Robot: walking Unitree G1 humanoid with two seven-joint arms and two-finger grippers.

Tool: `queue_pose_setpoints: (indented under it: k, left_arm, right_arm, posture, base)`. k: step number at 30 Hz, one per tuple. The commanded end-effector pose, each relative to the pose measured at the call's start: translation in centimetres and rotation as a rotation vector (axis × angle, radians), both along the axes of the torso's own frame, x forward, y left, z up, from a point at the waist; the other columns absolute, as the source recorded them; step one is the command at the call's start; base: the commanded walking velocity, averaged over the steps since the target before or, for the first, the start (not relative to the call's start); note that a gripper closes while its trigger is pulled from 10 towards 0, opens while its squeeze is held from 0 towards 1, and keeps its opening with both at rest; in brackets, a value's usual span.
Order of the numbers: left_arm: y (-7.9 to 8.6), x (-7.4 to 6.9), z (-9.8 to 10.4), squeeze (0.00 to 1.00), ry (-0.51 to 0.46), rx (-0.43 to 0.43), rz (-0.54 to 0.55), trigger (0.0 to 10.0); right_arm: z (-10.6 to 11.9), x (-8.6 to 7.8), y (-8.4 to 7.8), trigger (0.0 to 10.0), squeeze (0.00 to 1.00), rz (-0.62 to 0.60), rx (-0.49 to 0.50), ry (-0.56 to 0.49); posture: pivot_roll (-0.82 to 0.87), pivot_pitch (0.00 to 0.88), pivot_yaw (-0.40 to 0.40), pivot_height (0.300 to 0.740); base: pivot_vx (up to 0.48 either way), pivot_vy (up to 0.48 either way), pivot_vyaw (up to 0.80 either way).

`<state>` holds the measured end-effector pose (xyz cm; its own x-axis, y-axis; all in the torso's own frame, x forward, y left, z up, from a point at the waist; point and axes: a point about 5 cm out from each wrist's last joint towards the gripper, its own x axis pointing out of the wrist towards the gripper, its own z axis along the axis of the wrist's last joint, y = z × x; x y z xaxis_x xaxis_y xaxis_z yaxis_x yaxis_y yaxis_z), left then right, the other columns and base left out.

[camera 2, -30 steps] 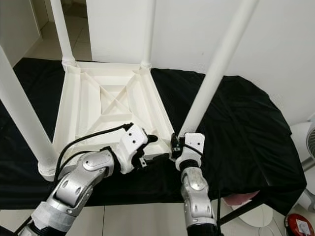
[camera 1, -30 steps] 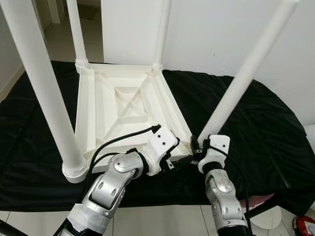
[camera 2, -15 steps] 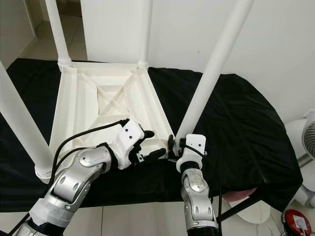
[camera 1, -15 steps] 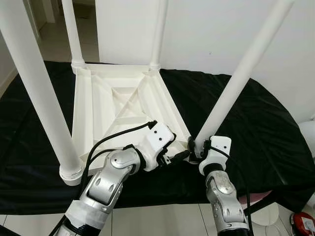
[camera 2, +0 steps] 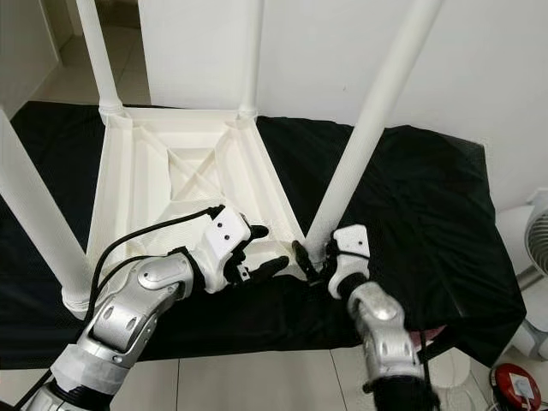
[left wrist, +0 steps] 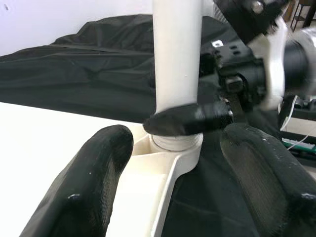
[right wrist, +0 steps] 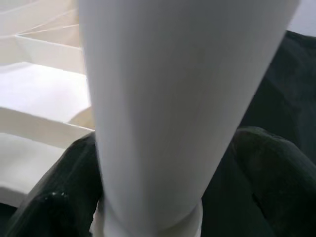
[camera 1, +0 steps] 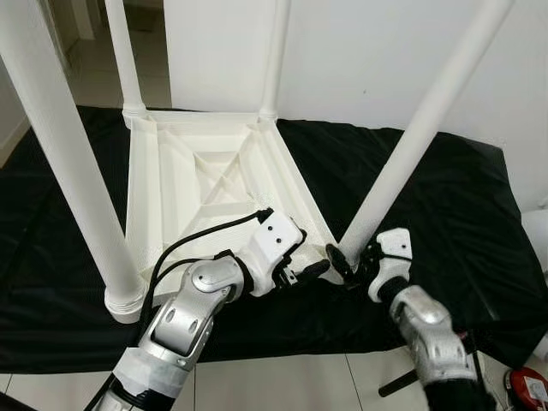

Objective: Building children table

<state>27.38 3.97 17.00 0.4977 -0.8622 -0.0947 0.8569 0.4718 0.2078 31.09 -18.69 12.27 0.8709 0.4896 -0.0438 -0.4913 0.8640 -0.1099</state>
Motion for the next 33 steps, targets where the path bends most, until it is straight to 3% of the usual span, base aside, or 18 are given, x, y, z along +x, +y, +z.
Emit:
queue_pose_setpoints:
  k: [1,9,10,12,13,14,26,27,33]
  left_arm:
    - [-0.3,0.2,0.3,0.00,-0.015,-0.007,0.015,10.0]
    - [-0.4,0.1,0.4,0.00,-0.020,-0.007,0.012,10.0]
    - [-0.4,0.1,0.4,0.00,-0.021,-0.008,0.011,10.0]
    - [-0.4,0.1,0.4,0.00,-0.021,-0.008,0.011,10.0]
    - [-0.5,0.0,0.5,0.00,-0.021,-0.011,0.011,10.0]
    - [-0.6,0.0,0.5,0.00,-0.022,-0.014,0.013,10.0]
    - [-0.4,0.0,0.6,0.00,-0.019,-0.018,0.025,10.0]
    - [-0.4,0.0,0.6,0.00,-0.018,-0.019,0.024,10.0]
    - [-0.5,-0.1,0.6,0.00,-0.015,-0.019,0.016,10.0]
  right_arm:
    - [-0.5,0.3,0.3,10.0,0.00,0.087,-0.011,0.030]
    - [-0.8,1.1,1.6,10.0,0.00,0.205,-0.048,0.069]
    - [-1.1,1.3,2.1,8.9,0.00,0.241,-0.058,0.088]
    - [-1.1,1.3,2.1,8.9,0.00,0.241,-0.058,0.088]
    - [-1.3,1.4,2.5,1.6,0.00,0.277,-0.066,0.100]
    - [-1.5,1.5,2.8,0.0,0.00,0.306,-0.061,0.119]
    - [-2.2,1.4,2.2,0.0,0.00,0.357,-0.054,0.135]
    - [-2.4,1.1,2.0,10.0,0.00,0.346,-0.046,0.138]
    - [-2.4,0.8,1.6,10.0,0.00,0.286,-0.013,0.128]
  posture:
    - [-0.02,0.000,-0.113,0.740]
    - [-0.01,0.000,-0.117,0.740]
    - [-0.01,0.000,-0.118,0.740]
    - [-0.01,0.000,-0.118,0.740]
    - [0.00,0.000,-0.122,0.740]
    - [0.01,0.000,-0.129,0.740]
    - [0.01,0.000,-0.127,0.740]
    - [0.00,0.000,-0.124,0.740]
    - [-0.01,0.000,-0.120,0.740]
  base:
    - [0.000,0.000,0.00]
    - [0.000,0.000,0.00]
    - [0.000,0.000,0.00]
    - [0.000,0.000,0.00]
    - [0.000,0.000,0.00]
    - [0.000,0.000,0.00]
    - [0.000,0.000,0.00]
    - [0.000,0.000,0.00]
    - [0.000,0.000,0.00]
